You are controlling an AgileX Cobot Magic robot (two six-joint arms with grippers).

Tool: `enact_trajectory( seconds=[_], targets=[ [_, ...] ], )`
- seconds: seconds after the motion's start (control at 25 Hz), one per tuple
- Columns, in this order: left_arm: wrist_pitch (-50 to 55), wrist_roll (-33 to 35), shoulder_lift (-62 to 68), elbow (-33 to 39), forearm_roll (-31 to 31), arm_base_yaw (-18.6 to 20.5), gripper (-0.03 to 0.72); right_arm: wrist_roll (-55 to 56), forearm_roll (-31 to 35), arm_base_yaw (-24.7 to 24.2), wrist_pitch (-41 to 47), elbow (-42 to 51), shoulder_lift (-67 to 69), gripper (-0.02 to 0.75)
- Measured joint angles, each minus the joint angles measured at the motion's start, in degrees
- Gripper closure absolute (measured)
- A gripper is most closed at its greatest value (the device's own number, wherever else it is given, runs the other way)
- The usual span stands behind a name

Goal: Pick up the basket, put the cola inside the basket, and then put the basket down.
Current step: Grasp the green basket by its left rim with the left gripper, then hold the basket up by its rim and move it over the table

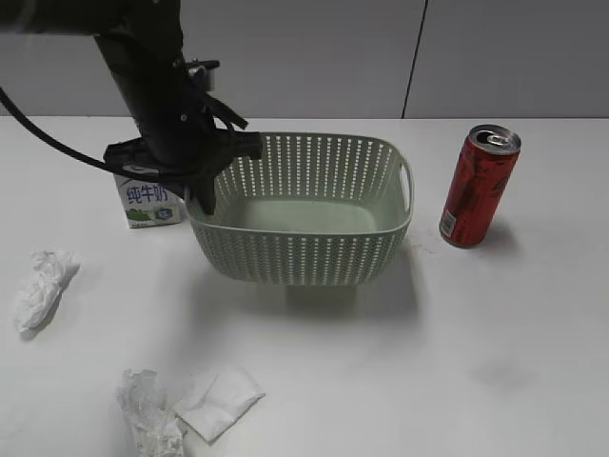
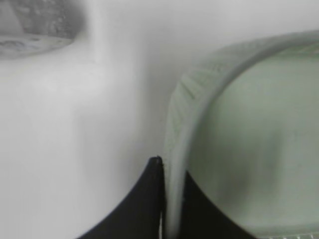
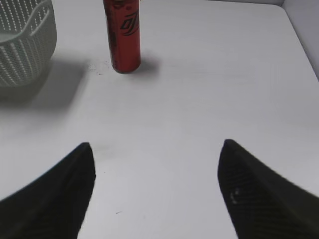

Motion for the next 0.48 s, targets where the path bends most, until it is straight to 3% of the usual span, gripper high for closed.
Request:
enact_trajectory(
  seconds=[0.24, 0.48],
  targets=[
    [2.9, -0.9, -5.0, 0.9, -0.4, 0.0, 0.69, 1.2, 5.3, 0.0, -1.4, -1.9, 0.4, 0.163],
    [-1.1, -1.8, -8.4, 9.9, -0.3, -0.1, 0.69, 1.3, 5.5, 0.0, -3.5, -13.5, 14.9, 0.21]
  ],
)
